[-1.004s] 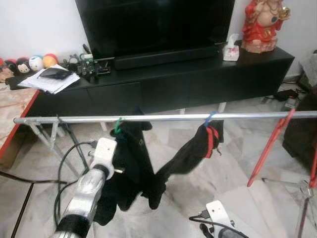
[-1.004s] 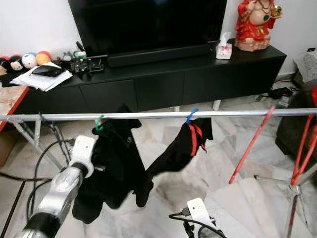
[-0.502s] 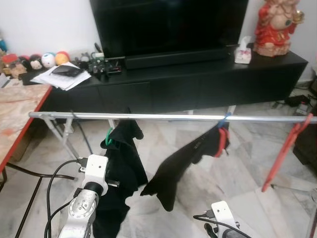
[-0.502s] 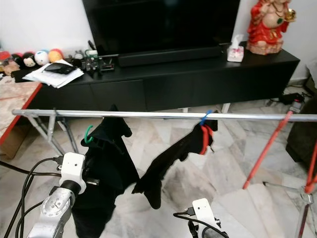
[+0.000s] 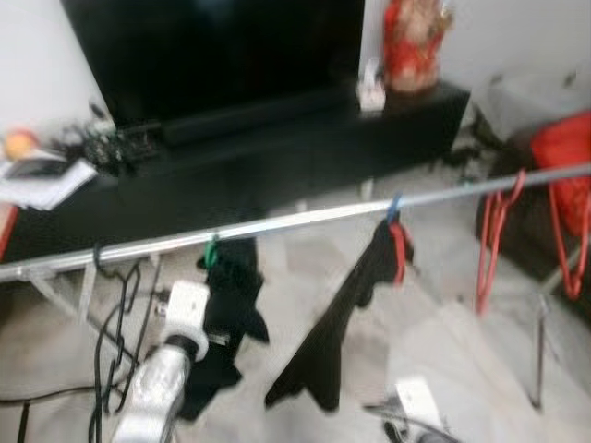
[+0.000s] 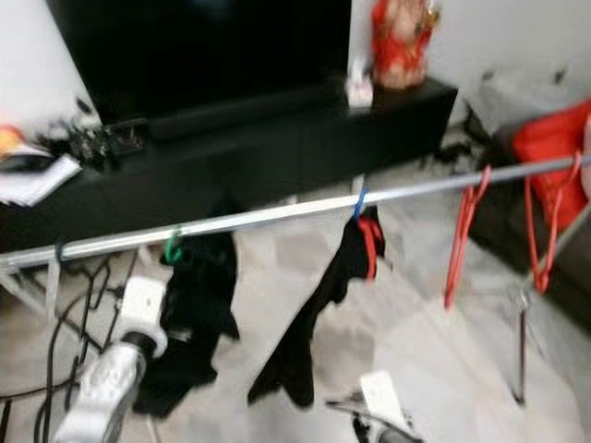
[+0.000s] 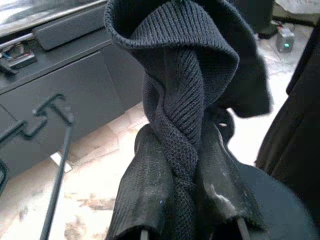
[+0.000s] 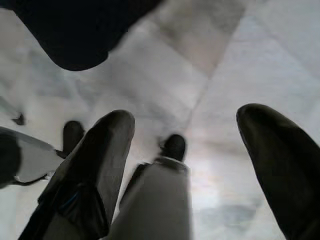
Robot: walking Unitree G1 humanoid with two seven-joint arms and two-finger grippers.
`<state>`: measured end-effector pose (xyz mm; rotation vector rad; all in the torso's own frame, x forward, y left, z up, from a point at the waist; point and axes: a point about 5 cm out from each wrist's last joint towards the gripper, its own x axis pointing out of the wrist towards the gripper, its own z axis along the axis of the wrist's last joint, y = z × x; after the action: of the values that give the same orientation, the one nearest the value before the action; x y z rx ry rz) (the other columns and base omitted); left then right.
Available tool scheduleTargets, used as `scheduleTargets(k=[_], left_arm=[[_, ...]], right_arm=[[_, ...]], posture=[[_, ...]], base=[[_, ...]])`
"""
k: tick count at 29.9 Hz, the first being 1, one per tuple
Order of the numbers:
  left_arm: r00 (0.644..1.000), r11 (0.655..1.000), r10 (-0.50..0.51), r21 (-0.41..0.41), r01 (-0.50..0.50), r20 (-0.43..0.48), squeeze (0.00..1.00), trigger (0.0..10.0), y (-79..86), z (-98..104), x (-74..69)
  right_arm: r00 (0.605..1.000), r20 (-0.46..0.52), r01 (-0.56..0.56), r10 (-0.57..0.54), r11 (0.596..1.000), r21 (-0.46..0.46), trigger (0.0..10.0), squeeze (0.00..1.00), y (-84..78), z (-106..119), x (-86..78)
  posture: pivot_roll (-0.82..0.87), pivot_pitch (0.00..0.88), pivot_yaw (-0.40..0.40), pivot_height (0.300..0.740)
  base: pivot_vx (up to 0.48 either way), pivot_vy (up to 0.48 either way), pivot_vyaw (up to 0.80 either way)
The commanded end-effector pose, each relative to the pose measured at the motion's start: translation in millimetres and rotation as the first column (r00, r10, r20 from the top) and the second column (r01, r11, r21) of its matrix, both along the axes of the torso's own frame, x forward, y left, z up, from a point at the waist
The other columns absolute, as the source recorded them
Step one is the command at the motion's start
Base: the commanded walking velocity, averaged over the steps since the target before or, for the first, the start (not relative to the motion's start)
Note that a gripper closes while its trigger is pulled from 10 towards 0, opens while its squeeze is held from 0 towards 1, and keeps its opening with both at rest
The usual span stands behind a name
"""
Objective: Hang hanger
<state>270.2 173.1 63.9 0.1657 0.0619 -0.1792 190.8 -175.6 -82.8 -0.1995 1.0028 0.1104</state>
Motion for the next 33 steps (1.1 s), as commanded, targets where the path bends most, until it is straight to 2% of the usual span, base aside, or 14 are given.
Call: scheduleTargets(k=[1, 8, 12, 16, 18, 24, 33], left_arm=[[0.999, 1.000, -0.021, -0.013, 0.021, 0.027, 0.00, 10.0, -3.5, 8, 0.9], [0.996, 0.996, -0.083, -0.021, 0.083, -0.013, 0.00, 10.0, -10.4, 6, -0.6], [0.991, 0.993, -0.120, -0.001, 0.120, -0.052, 0.00, 10.0, -14.4, 4, 0.7], [0.995, 0.997, -0.073, 0.006, 0.073, -0.066, 0.00, 10.0, -13.2, 4, 11.6], [0.997, 0.999, -0.032, -0.001, 0.032, -0.065, 0.00, 10.0, -12.9, 6, 22.3], [0.998, 0.998, -0.049, -0.035, 0.048, -0.034, 0.00, 10.0, -20.9, 17, 35.3], [0.998, 0.999, -0.053, -0.008, 0.053, -0.037, 0.00, 10.0, -25.0, 20, 45.5]], right_arm=[[1.000, 0.005, 0.013, -0.013, 1.000, -0.017, 10.0, 0.00, -7.6, 2, 1.6], [1.000, -0.001, 0.003, -0.003, 1.000, -0.027, 10.0, 0.00, -7.9, 1, 1.5], [1.000, 0.004, -0.005, 0.005, 0.999, -0.035, 10.0, 0.00, -7.7, 2, 2.1], [1.000, 0.007, -0.003, 0.003, 1.000, -0.031, 10.0, 0.00, -6.8, 2, 2.2], [1.000, 0.007, -0.009, 0.009, 0.999, -0.031, 10.0, 0.00, -6.4, 2, 2.6], [1.000, 0.008, -0.012, 0.012, 0.999, -0.035, 10.0, 0.00, -6.8, 2, 2.7], [1.000, 0.005, -0.019, 0.019, 0.999, -0.039, 10.0, 0.00, -7.0, 2, 2.7]], posture=[[-0.14, 0.000, 0.089, 0.740], [-0.14, 0.000, 0.089, 0.740], [-0.14, 0.000, 0.092, 0.740], [-0.14, 0.000, 0.095, 0.740], [-0.14, 0.000, 0.097, 0.740], [-0.15, 0.000, 0.101, 0.740], [-0.15, 0.000, 0.100, 0.740]], base=[[0.000, 0.000, -0.56], [0.000, 0.000, -0.55], [0.000, 0.000, 0.00], [0.000, 0.000, 0.00], [0.000, 0.000, 0.00], [0.000, 0.000, 0.00], [0.000, 0.000, 0.00]])
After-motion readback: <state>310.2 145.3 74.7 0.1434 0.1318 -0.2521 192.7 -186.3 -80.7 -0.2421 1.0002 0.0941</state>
